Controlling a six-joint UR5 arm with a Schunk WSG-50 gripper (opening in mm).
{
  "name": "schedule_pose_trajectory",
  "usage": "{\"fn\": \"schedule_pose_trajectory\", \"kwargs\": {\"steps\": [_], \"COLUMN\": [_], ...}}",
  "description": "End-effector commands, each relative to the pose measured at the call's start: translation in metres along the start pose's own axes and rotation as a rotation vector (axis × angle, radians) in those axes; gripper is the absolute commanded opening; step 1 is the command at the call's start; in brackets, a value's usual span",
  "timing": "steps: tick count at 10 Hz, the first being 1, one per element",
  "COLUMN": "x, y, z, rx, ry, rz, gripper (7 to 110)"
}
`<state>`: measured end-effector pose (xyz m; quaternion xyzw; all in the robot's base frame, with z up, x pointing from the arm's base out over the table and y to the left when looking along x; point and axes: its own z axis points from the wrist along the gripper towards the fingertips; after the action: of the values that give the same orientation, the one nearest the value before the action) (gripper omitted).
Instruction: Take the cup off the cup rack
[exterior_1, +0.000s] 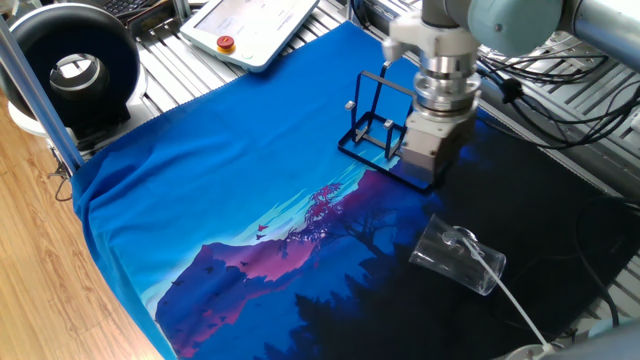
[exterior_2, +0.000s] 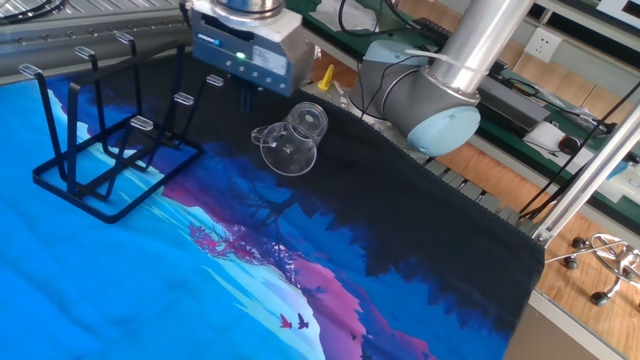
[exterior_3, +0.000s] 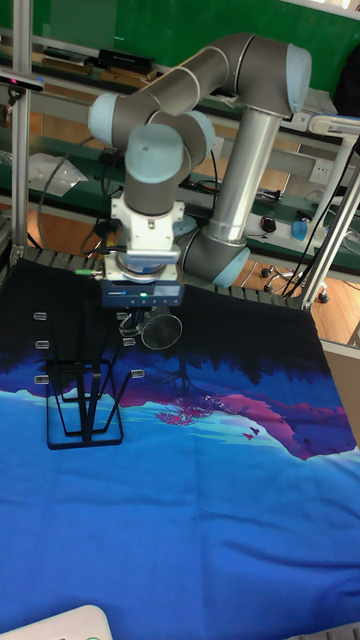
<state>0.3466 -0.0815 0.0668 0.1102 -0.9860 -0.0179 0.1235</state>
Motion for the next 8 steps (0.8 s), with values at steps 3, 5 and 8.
{"fn": "schedule_pose_trajectory", "kwargs": {"steps": [3, 5, 8], "x": [0.018, 0.021, 0.014], "y": [-0.02, -0.002, 0.03], "z": [0.033, 0.044, 0.049], "rx": [0.013, 0.012, 0.011], "ry": [0.072, 0.088, 0.08], "rz": [-0.009, 0.015, 0.066], "gripper": [7, 7, 7]}}
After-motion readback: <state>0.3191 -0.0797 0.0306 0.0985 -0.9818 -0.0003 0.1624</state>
